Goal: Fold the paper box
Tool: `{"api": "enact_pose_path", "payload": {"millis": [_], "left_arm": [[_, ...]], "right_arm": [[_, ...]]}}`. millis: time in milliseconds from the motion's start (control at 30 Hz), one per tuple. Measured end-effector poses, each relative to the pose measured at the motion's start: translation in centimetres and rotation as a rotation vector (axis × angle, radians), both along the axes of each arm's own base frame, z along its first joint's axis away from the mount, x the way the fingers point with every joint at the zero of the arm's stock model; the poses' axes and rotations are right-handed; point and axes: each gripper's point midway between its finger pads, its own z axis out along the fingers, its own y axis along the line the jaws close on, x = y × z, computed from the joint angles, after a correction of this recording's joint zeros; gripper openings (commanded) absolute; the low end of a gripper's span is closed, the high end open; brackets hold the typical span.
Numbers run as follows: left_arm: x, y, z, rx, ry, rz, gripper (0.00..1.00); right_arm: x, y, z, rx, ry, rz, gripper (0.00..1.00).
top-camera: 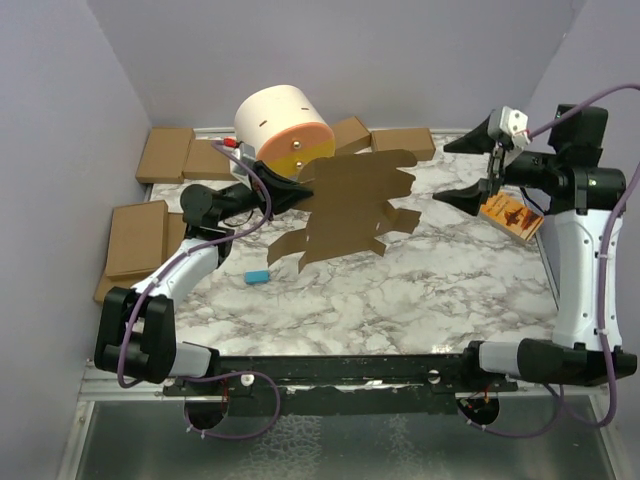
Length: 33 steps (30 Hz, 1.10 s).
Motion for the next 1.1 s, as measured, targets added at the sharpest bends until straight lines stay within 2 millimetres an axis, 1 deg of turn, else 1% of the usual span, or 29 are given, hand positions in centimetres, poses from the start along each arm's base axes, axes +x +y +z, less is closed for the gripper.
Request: {"api": "enact_pose_path", "payload": {"millis": [67,133,233,300,333,367,400,500,567,700,867,967,1100], "left_arm": [[-0.3,-0.4,-0.1,0.009,-0.003,-0.014,0.00],[-0.7,-1.3,-0.2,0.026,-0.009,-0.038,0.00],[-1.1,-2.7,-0.4,0.064,-0.023,-0.068,0.00],[-1.3,-3.5,-0.6,0.094,-0.032,-0.081,0.00],[-1.3,-3.5,-0.6,0.094,-0.032,-0.081,0.00],[-1.6,-4.0,-0.9,0.120,-0.042,-0.092,0.00],[-1.6,-4.2,-1.0,0.129,-0.045,-0.094,0.00],[-1.4,-4.3,-1.4,0.152,-0.047,-0.091,0.00],[-1.3,-4.3,-1.5,0.161,-0.047,-0.089,0.00],[-1.2,-4.3,-1.3,0.167,-0.059,-0.086,0.00],[-1.1,-4.3,-1.1,0.166,-0.066,-0.085,0.00],[-1.1,-4.3,-1.1,0.166,-0.066,-0.085,0.00],[-1.1,-4.3,-1.1,0.166,-0.066,-0.085,0.00]], "right_arm": [[0.6,0.8,0.7,-0.011,-0.003,0.024,1.00],[1.2,2.5,0.6,-0.032,0.013,0.067,1.00],[2.2,5.5,-0.9,-0.075,0.068,0.122,1.00],[2.8,6.4,-1.9,-0.102,0.107,0.128,1.00],[3.1,6.5,-2.3,-0.113,0.118,0.122,1.00],[3.4,6.5,-2.8,-0.126,0.134,0.112,0.98],[3.6,6.4,-3.2,-0.137,0.145,0.103,0.97],[3.6,6.1,-4.1,-0.166,0.178,0.085,0.91],[3.3,6.0,-4.7,-0.179,0.195,0.083,0.85],[2.5,5.6,-6.7,-0.207,0.250,0.087,0.75],[1.7,5.3,-9.1,-0.231,0.329,0.091,0.58],[1.5,5.3,-9.7,-0.234,0.346,0.093,0.47],[1.5,5.3,-10.0,-0.236,0.354,0.095,0.37]]}}
